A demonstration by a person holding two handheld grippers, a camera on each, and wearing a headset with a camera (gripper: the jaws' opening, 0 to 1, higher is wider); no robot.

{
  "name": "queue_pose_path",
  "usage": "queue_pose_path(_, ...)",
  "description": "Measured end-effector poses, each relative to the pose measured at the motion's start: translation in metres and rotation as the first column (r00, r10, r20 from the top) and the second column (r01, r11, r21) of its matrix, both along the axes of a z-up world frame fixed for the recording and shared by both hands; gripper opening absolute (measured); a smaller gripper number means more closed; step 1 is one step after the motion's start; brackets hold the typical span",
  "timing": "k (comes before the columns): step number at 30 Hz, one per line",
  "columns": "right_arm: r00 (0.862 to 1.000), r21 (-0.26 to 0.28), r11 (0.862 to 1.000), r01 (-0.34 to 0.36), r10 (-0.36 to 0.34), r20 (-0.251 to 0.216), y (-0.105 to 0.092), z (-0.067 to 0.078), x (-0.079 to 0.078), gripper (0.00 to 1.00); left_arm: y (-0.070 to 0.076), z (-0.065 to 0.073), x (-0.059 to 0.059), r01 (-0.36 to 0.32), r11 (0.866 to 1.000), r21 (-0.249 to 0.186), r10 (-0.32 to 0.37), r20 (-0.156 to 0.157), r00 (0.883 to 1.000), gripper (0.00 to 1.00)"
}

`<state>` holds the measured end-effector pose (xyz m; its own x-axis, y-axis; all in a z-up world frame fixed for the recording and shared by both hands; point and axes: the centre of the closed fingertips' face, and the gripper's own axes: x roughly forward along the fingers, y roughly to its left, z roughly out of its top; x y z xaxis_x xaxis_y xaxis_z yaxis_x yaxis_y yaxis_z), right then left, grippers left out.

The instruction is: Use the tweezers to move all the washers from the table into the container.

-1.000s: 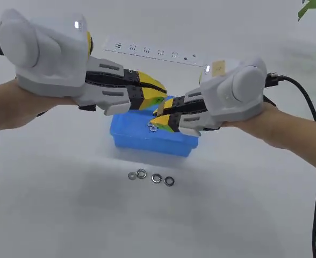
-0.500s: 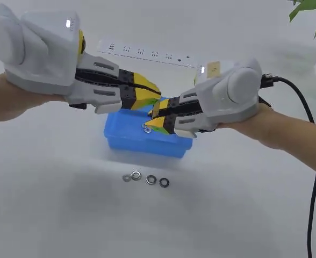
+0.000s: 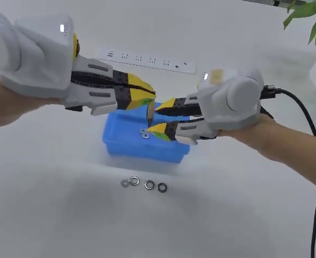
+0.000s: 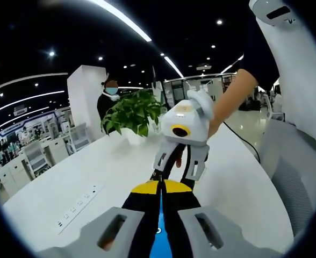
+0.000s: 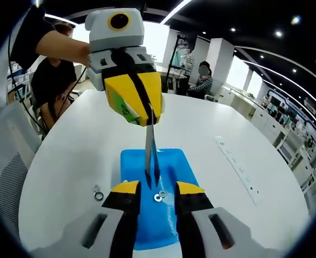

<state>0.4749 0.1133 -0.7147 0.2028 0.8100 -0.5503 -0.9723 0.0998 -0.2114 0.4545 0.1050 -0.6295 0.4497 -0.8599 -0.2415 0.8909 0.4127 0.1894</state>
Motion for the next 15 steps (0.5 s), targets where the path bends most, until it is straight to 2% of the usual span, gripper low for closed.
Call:
queue_pose_path(3,0.995,0.046,0.995,0.089,-0.087,-0.047,-0.007,0.003,0.003,0.33,0.002,0.003,-0.002,-0.007,1.0,-0.002,0.007,0.005,1.0,0.04)
queue_pose_path(7,0.994,0.056,0.993,0.103,-0.1,-0.05,-0.018,0.003,-0.003,0.43,0.004,0.003,-0.01,-0.002,1.0,0.013,0.002,0.006,1.0,0.04)
queue_pose_path(9,0.994,0.085,0.991,0.107,-0.103,-0.047,-0.024,0.007,-0.009,0.47,0.009,0.0,-0.014,0.0,0.999,0.034,0.0,0.006,1.0,0.04)
queue_pose_path(11,0.987,0.135,0.981,0.141,-0.13,-0.092,-0.031,0.011,-0.014,0.5,0.017,-0.004,-0.018,-0.014,0.999,0.041,0.014,-0.004,1.0,0.04)
queue_pose_path(15,0.976,0.158,0.967,0.198,-0.179,-0.124,-0.054,0.01,-0.022,0.58,0.026,-0.002,-0.029,-0.041,0.999,0.02,0.042,-0.015,0.999,0.04)
